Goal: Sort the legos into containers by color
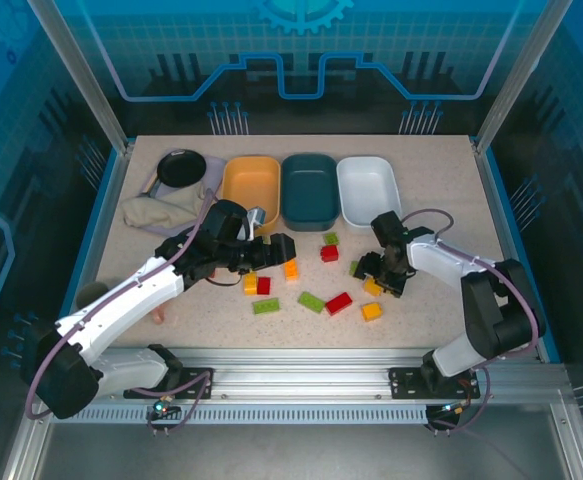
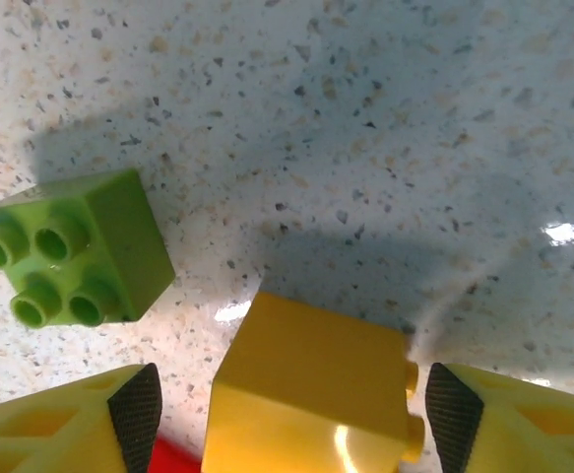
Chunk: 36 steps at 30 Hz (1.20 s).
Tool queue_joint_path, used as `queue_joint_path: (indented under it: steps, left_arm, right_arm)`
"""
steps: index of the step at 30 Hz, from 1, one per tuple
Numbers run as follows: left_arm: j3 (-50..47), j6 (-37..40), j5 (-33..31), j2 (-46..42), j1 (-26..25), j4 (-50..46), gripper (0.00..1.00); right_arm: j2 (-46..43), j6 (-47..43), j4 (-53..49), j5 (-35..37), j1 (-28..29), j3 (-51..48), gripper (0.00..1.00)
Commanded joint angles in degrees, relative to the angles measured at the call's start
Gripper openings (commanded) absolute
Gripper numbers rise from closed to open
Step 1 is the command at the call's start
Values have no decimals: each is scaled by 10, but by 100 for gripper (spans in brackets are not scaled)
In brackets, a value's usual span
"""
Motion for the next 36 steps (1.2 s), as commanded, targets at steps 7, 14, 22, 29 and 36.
queue_joint_path:
  steps: [7, 14, 22, 29, 36]
  left_arm:
    - [14, -21, -2, 10, -7, 24, 91]
    - [137, -18, -16, 90, -2, -22, 91]
    - [245, -47, -7, 209, 54, -41, 90]
    - [306, -39, -20, 267, 66, -68, 89]
    - [254, -62, -71, 200, 89, -133, 89]
  right_arm:
    - [-7, 2, -31, 27, 10, 12, 34]
    - [5, -112, -115, 112, -1, 214, 31]
    - [280, -171, -154, 90, -60, 523, 31]
    - [472, -180, -236, 69, -78, 726, 42]
    - [448, -205, -240, 51, -74, 751, 73]
